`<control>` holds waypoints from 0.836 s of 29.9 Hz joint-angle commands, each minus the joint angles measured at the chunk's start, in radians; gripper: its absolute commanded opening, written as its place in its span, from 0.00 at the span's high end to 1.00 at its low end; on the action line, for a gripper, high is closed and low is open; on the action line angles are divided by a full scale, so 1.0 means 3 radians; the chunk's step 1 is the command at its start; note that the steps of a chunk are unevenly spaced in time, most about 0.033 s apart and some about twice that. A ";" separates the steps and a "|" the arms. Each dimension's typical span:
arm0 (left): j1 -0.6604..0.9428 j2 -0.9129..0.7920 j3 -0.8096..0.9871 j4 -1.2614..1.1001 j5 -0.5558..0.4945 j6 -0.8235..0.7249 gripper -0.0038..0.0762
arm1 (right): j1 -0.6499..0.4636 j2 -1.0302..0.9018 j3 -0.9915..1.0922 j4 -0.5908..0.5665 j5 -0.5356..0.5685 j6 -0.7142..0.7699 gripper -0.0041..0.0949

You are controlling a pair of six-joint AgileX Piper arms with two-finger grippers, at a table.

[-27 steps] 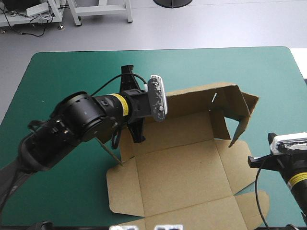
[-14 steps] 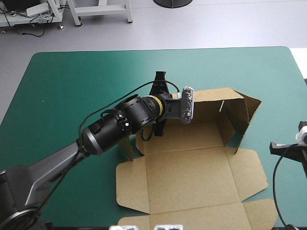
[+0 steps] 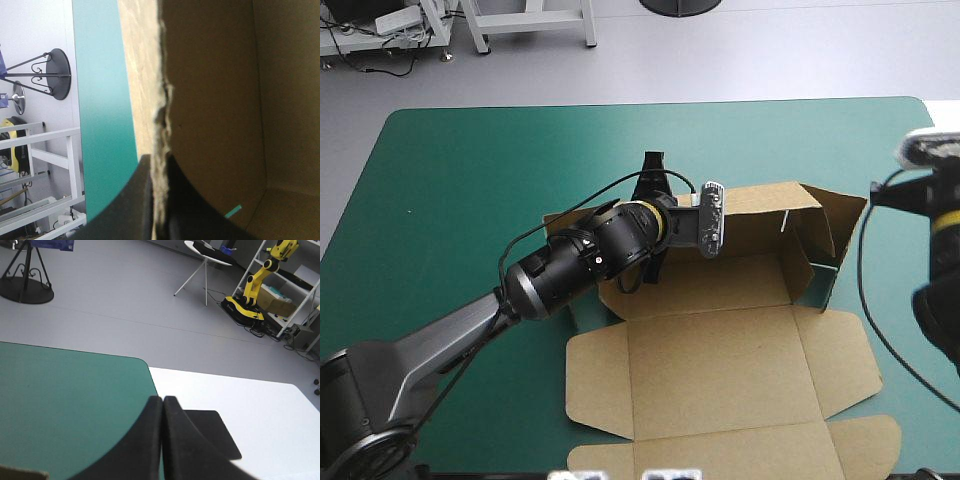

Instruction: Fold the box

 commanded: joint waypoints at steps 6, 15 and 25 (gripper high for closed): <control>-0.0022 -0.0103 -0.0076 -0.0029 0.0093 -0.0035 0.96 | -0.0500 0.1122 -0.1072 0.0791 -0.0180 -0.0939 0.98; -0.0022 -0.0103 -0.0076 -0.0024 0.0087 -0.0035 0.96 | -0.1543 0.1537 -0.1469 0.3194 -0.0276 -0.2565 0.98; -0.0022 -0.0103 -0.0076 -0.0001 0.0087 -0.0035 0.96 | -0.2786 0.1862 -0.1469 0.6005 0.0562 -0.4627 0.98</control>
